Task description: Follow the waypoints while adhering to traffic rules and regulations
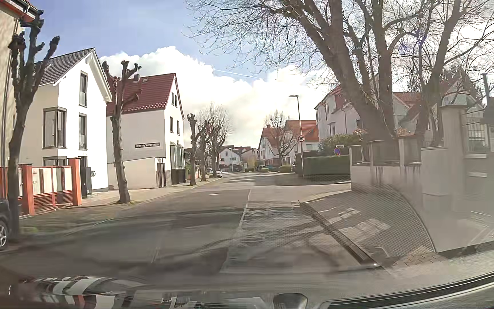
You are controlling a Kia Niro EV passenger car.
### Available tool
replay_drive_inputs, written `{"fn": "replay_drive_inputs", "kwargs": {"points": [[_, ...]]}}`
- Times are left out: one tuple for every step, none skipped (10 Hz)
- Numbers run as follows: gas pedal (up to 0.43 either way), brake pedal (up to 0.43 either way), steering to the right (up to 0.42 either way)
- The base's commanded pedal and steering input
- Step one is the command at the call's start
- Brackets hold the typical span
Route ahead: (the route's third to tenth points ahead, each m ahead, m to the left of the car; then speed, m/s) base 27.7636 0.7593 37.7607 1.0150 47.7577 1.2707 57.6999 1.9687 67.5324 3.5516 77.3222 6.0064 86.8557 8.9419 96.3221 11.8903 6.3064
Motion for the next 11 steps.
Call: {"fn": "replay_drive_inputs", "kwargs": {"points": [[0.0, 0.0, -0.006], [0.0, 0.0, -0.006], [0.0, 0.0, -0.003], [0.0, 0.0, -0.005], [0.0, 0.0, -0.008], [0.0, 0.0, -0.009], [0.0, 0.0, -0.008], [0.0, 0.0, -0.008], [0.0, 0.0, -0.01], [0.0, 0.0, -0.01], [0.0, 0.0, -0.005]]}}
